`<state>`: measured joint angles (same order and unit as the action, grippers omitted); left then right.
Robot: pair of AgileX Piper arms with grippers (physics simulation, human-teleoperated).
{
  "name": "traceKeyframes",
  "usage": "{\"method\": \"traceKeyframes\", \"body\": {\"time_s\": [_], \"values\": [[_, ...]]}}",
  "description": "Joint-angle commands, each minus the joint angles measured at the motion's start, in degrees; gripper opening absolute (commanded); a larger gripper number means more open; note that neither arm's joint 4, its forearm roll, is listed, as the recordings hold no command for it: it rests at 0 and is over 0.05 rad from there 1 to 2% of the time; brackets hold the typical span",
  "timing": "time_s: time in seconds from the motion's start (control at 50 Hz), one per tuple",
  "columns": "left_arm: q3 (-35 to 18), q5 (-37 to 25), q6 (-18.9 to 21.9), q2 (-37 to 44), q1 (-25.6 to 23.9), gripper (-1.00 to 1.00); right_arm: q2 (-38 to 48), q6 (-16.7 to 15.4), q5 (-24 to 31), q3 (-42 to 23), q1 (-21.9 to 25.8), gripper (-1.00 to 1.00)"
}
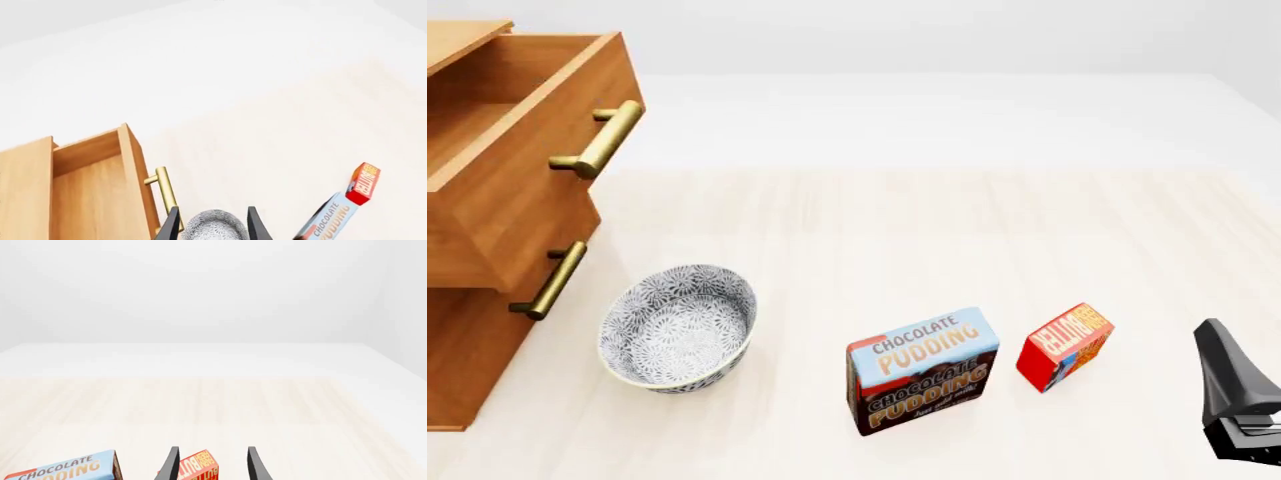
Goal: Put the butter at the back in the top drawer of the cabinet and close it.
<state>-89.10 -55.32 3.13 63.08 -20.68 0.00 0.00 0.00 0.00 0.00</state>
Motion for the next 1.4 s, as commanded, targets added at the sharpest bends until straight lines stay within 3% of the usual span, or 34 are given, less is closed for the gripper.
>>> {"method": "traceKeyframes", "body": {"time_s": [0.02,0.14,0.58,1.4], "values": [[-3.4,-3.2,-3.5,0.4,0.8,1.0,0.0,0.0,0.0,0.0,0.0,1.0],[-4.4,-4.8,-6.3,1.5,0.2,1.0,0.0,0.0,0.0,0.0,0.0,1.0],[-7.0,-7.1,-8.7,2.3,2.5,1.0,0.0,0.0,0.0,0.0,0.0,1.0],[-1.2,-5.9,-12.2,1.3,5.0,1.0,0.0,0.0,0.0,0.0,0.0,1.0]]}}
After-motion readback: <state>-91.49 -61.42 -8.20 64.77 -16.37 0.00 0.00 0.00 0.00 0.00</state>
